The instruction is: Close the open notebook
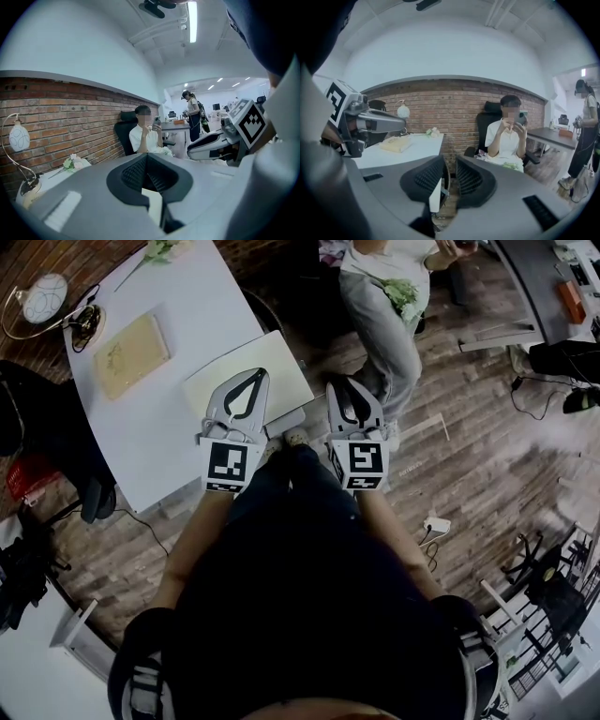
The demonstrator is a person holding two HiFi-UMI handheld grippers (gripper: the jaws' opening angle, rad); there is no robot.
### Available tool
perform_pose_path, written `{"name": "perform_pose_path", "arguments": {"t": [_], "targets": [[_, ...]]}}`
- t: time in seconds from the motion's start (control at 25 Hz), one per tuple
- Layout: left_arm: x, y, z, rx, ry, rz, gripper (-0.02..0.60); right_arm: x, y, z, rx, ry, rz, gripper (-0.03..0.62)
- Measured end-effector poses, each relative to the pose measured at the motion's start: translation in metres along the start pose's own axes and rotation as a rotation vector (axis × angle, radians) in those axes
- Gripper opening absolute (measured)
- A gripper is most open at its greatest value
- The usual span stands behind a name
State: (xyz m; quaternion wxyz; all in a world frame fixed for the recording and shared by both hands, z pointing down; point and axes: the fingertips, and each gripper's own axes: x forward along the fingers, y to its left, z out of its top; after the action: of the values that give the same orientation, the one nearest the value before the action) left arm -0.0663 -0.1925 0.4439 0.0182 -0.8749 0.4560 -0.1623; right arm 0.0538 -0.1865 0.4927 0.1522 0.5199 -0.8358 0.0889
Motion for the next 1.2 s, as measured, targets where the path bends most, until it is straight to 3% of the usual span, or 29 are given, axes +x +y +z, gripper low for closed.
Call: {"name": "perform_pose_path", "arguments": {"t": [0.72, 1.2], "targets": [[0.017, -0.027, -0.073, 0.020, 0.171, -0.067, -0.005, 0.023, 0.005, -0.075, 0.023, 0.163, 0.090, 0.086], [0.021, -0.038, -0.100, 0.044, 0.241, -0.097, -0.005, 0.034, 0.010, -0.108, 0.138, 0.246, 0.161, 0.098]]}}
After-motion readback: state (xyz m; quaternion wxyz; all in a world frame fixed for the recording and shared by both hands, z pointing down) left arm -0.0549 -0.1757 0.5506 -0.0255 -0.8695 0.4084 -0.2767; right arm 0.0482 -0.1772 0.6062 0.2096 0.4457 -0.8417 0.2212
